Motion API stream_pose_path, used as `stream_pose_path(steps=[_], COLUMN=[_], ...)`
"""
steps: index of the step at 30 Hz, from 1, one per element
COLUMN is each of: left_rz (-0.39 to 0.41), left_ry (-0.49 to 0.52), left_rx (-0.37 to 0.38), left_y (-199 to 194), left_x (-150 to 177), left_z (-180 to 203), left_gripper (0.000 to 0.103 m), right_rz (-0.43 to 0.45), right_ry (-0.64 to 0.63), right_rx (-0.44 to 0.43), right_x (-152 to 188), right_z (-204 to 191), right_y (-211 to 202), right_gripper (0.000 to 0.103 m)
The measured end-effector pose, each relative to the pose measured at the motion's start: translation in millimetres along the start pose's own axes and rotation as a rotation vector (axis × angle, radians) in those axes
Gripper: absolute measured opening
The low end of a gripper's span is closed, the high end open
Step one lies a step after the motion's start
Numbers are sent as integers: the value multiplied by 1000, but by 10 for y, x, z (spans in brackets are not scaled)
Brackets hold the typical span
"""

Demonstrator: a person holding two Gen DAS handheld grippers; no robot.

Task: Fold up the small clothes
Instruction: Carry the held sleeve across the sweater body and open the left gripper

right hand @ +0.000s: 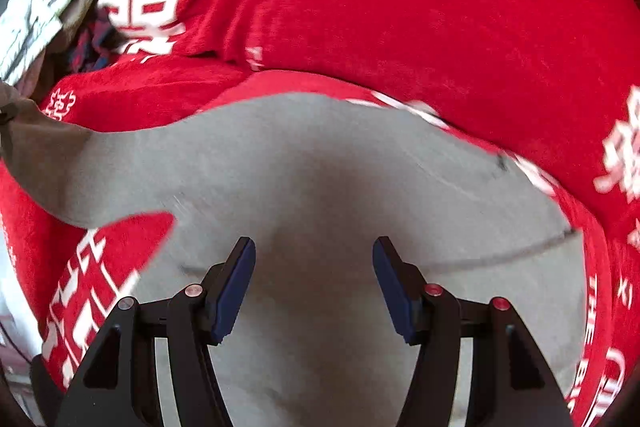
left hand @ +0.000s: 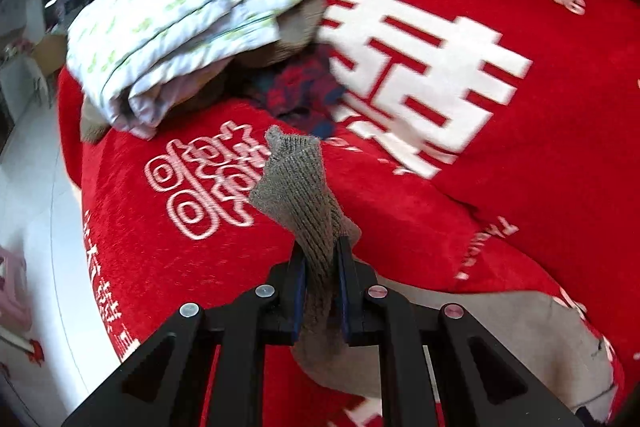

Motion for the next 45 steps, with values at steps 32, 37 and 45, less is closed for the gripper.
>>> stream_pose_path(steps=[32, 37, 45], left_rz=[-2, 31, 36], left_ry=[293, 358, 447], left_rx=[123, 157, 218], left_y=[-1027, -1329, -1669], left_x=[837, 1003, 1344], left_z=[1868, 2257, 2786], left_gripper=[15, 15, 15], right_rz=[45, 55, 67], right_ry=[224, 251, 302], right_rx=[61, 61, 73], right_x=[876, 935, 1051], right_z=[1344, 1486, 1774], right_y=[-706, -763, -863], right_gripper=[64, 64, 64])
Point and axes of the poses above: each gripper's, at about its wrist camera, not at the fingertips, and y roughly the way its jaws point, z to its right, x to its underside, the point moved 4 cm from there along y, roughly the way its jaws point, and after that the axes turned 7 degrees about -x, right-handed, at the moved point
